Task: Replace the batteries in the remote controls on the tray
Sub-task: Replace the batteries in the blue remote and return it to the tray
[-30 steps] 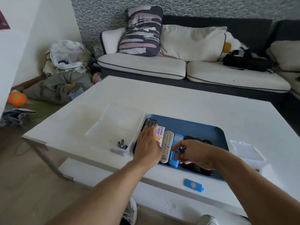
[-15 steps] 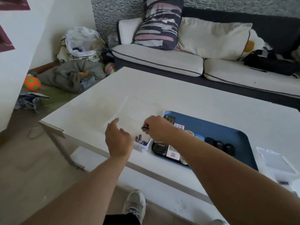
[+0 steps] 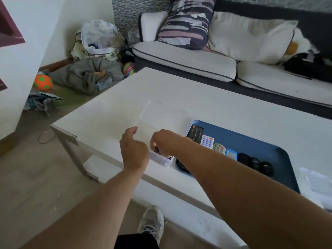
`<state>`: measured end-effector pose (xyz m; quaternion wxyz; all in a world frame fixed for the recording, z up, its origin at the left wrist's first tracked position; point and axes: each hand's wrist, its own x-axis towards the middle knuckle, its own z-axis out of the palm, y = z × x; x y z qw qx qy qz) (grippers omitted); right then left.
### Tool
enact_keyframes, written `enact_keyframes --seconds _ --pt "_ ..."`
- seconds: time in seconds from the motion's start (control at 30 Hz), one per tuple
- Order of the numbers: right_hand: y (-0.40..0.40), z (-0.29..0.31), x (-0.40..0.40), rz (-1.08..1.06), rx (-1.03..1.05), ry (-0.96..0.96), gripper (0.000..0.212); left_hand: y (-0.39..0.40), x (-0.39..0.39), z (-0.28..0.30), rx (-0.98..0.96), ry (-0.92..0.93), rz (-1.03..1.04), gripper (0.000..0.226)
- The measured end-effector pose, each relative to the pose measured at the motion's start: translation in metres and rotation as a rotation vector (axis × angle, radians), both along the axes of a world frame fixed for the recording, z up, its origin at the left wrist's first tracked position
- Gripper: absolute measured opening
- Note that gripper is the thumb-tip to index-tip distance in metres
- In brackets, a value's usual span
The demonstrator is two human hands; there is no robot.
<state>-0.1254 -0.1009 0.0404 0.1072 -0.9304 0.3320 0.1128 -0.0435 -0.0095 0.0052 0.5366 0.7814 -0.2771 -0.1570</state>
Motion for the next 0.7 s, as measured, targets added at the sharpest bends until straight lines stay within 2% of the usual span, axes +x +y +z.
enact_keyframes --seconds 0.07,0.17,0.37,0.47,0.6,0.7 --pt "-0.002 0.001 -0.006 0.006 0.027 -0.028 0.047 -0.001 -0.001 0.0 0.005 0.0 0.002 0.06" --pt "-0.007 0.004 -0.015 0.001 0.031 -0.12 0.04 -0.003 -0.003 0.002 0.014 -0.039 0.026 0.059" --pt "-0.01 0.041 -0.075 -0.18 -0.048 -0.333 0.041 -0.009 -0.023 0.014 0.003 -0.201 -0.005 0.058" --pt "-0.008 0.056 -0.135 -0.302 -0.115 -0.503 0.032 -0.016 -0.058 0.023 -0.033 -0.244 -0.113 0.057" --pt "0.012 0.051 -0.219 -0.595 -0.232 -0.857 0.03 -0.03 -0.109 0.032 -0.031 -0.215 -0.345 0.042" --pt "0.023 0.046 -0.286 -0.846 -0.24 -0.871 0.03 -0.042 -0.154 0.037 -0.001 -0.183 -0.577 0.04"
